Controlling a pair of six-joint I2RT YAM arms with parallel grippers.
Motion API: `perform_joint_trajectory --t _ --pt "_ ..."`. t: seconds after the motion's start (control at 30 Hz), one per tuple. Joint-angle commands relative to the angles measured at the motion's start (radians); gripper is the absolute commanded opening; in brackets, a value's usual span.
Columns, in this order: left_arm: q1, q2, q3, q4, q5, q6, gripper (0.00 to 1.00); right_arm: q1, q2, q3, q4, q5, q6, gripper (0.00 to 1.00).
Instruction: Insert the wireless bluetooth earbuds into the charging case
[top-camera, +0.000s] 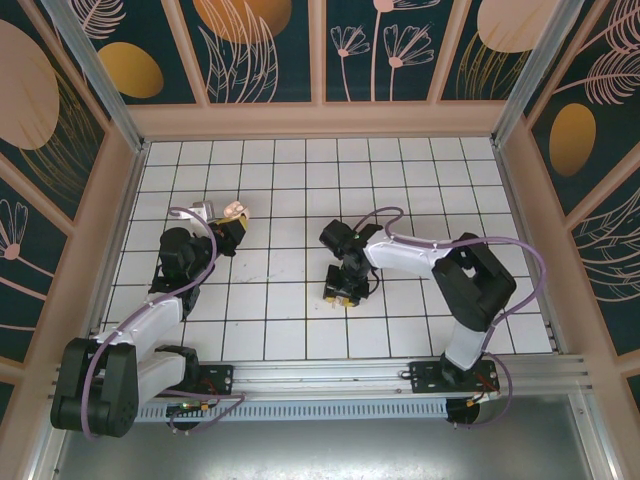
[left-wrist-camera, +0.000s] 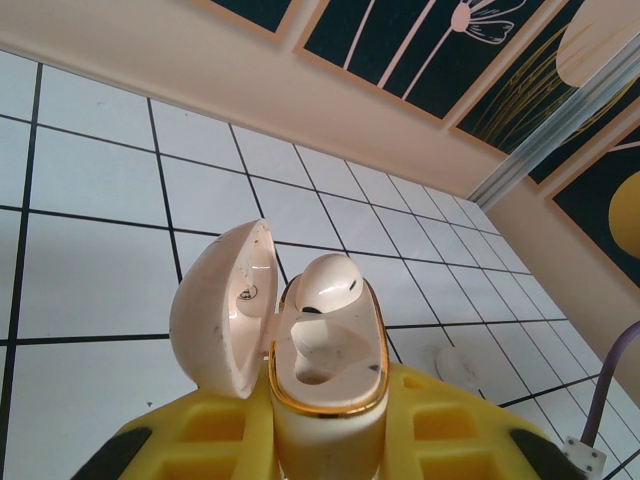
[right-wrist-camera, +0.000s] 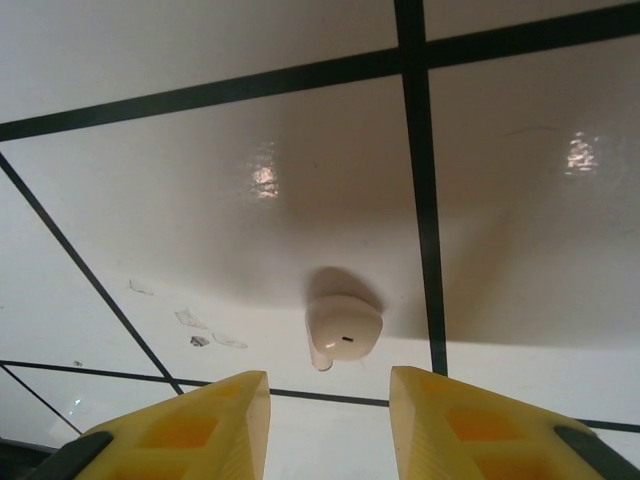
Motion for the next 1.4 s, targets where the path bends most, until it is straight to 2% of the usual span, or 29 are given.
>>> perform_joint_trajectory --t 0.0,0.17,0.4,0.57,0.8,1.2,1.37 --pt "0.007 -0.001 0.017 0.027 0.019 0.016 0.19 0.0 0.02 -0.017 0.014 0.029 0.012 0.37" --pt "0.007 -0.001 0.017 0.026 0.021 0.016 0.19 0.0 0.034 -0.01 0.032 0.041 -0.003 0.32" --pt "0.007 -0.007 0.019 0.018 0.018 0.018 0.2 0.001 0.058 0.001 0.041 0.042 -0.011 0.31" --pt "0.007 -0.009 0.018 0.017 0.018 0.017 0.19 0.001 0.059 0.001 0.046 0.071 -0.018 0.3" --pt "0.007 -0.008 0.017 0.018 0.024 0.025 0.2 0.002 0.046 0.005 0.064 0.121 -0.024 0.25" --pt "0.0 0.011 -0.033 0.145 0.126 0.076 0.2 0.007 -0.143 -0.058 0.241 0.264 -0.032 0.21" --pt "-0.074 0.047 -0.021 0.159 0.136 0.151 0.2 0.011 -0.249 -0.058 0.307 0.334 -0.113 0.21"
